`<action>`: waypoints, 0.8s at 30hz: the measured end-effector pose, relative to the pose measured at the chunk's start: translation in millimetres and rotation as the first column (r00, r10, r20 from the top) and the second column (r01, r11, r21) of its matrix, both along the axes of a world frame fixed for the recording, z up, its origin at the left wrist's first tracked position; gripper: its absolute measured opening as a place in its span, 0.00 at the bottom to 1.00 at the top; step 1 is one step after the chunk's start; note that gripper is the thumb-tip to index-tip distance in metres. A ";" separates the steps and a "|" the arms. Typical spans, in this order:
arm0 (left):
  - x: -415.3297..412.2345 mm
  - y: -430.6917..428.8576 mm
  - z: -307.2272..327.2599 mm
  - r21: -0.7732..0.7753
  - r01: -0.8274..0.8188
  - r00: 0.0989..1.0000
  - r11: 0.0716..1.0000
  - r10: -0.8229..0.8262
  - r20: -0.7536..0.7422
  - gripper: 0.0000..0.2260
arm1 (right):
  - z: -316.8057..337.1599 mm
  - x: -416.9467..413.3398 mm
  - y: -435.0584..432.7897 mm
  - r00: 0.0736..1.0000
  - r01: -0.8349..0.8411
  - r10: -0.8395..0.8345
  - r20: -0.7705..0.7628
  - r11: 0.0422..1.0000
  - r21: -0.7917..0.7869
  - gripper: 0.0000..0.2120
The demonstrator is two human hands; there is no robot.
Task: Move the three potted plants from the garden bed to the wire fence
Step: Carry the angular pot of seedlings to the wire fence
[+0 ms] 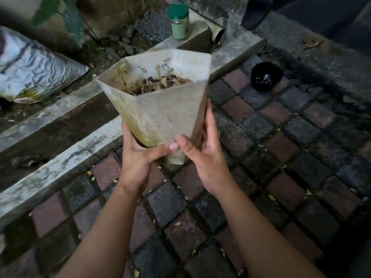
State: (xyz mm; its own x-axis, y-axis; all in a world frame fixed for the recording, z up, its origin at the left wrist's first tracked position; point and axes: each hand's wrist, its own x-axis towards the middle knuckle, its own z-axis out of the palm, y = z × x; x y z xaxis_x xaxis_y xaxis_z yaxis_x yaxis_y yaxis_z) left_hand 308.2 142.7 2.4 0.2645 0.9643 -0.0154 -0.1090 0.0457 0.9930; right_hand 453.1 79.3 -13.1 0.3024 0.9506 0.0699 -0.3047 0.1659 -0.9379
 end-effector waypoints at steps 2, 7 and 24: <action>-4.1 -11.6 47.7 -0.034 -0.043 0.999 0.998 0.044 0.021 0.51 | 48.0 -5.0 -3.3 0.998 -0.059 0.060 0.010 0.998 -0.024 0.39; -17.8 -41.6 178.1 -0.079 -0.130 0.992 0.988 0.129 -0.010 0.54 | 192.9 -8.7 -23.9 0.992 -0.109 0.113 0.049 0.991 -0.079 0.40; -1.2 -192.9 735.2 0.049 0.237 0.957 0.970 -0.242 0.159 0.57 | 771.8 -29.3 -221.9 0.906 0.370 -0.364 0.214 0.929 0.015 0.38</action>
State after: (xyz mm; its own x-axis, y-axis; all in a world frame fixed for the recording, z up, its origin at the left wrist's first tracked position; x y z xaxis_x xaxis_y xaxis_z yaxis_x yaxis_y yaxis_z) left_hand 307.0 -50.2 737.6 0.4845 0.8716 0.0743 -0.2587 0.0616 0.9640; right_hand 423.9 -142.5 758.7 0.6113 0.7776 0.1473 -0.0234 0.2039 -0.9787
